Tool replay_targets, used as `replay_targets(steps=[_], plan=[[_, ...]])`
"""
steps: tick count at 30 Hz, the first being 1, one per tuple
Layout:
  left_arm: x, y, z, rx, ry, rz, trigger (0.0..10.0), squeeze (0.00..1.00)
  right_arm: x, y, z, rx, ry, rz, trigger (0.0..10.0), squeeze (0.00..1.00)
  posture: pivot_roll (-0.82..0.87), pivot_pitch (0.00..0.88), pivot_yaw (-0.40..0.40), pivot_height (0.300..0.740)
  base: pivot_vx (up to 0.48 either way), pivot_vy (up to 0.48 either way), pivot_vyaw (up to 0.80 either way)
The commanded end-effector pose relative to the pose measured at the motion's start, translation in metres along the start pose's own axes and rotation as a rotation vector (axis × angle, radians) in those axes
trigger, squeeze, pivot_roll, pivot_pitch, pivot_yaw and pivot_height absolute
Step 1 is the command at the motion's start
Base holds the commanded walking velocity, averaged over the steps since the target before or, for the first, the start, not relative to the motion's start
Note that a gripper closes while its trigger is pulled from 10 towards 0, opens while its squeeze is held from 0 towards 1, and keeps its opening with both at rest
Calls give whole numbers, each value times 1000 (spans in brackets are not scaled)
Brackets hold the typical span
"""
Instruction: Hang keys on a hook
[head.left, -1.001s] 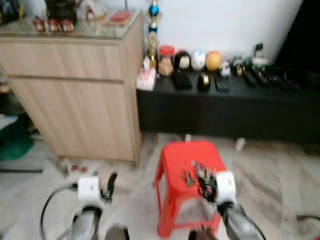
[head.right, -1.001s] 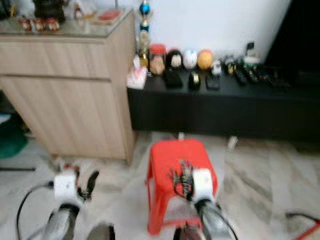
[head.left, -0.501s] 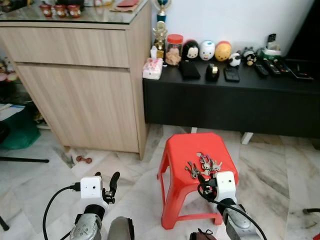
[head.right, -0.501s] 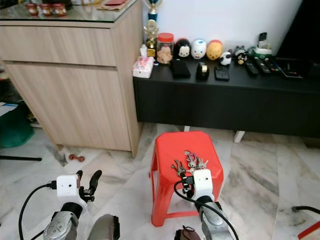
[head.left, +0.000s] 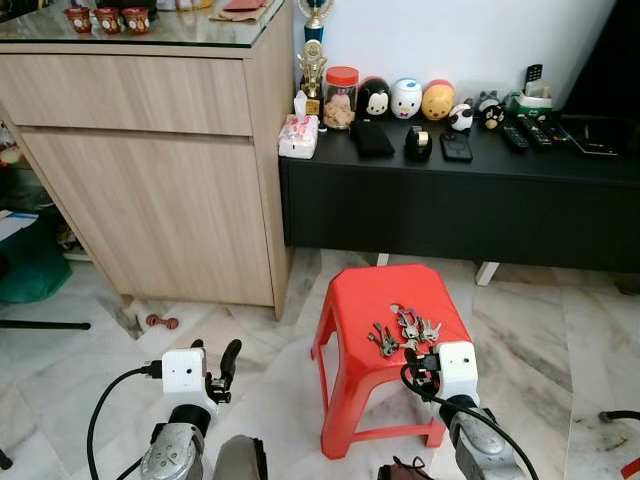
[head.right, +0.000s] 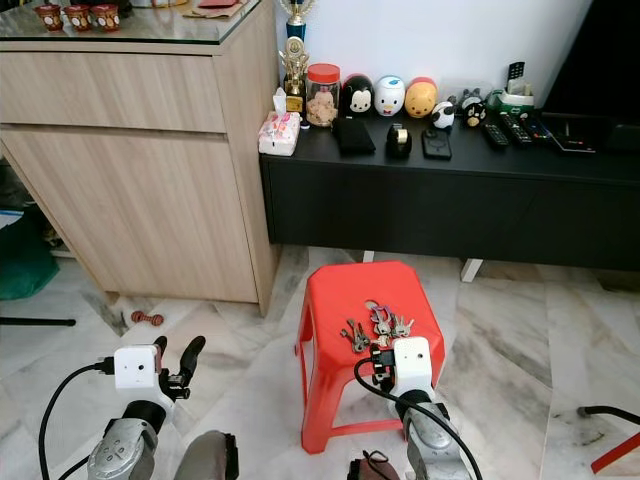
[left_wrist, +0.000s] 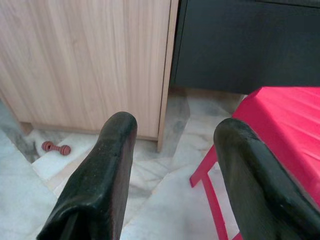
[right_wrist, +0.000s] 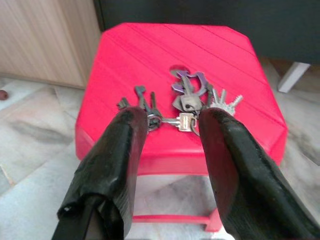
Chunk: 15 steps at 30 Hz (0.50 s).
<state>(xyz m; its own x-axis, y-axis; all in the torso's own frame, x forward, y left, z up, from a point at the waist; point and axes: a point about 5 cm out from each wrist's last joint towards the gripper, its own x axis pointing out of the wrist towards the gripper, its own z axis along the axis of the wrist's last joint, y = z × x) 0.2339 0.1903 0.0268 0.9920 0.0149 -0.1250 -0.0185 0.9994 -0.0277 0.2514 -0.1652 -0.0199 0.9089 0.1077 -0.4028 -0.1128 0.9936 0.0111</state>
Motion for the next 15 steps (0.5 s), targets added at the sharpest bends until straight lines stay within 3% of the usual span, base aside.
replay_targets(steps=[1, 15], plan=[[3, 0, 3, -6, -11, -5, 10000, 0, 4, -3, 7, 6, -21, -15, 10000, 0, -14, 0, -46, 638, 334, 0, 0], [2, -3, 1, -12, -8, -12, 10000, 0, 6, -1, 8, 5, -19, -11, 10000, 0, -15, 0, -48, 638, 347, 0, 0]])
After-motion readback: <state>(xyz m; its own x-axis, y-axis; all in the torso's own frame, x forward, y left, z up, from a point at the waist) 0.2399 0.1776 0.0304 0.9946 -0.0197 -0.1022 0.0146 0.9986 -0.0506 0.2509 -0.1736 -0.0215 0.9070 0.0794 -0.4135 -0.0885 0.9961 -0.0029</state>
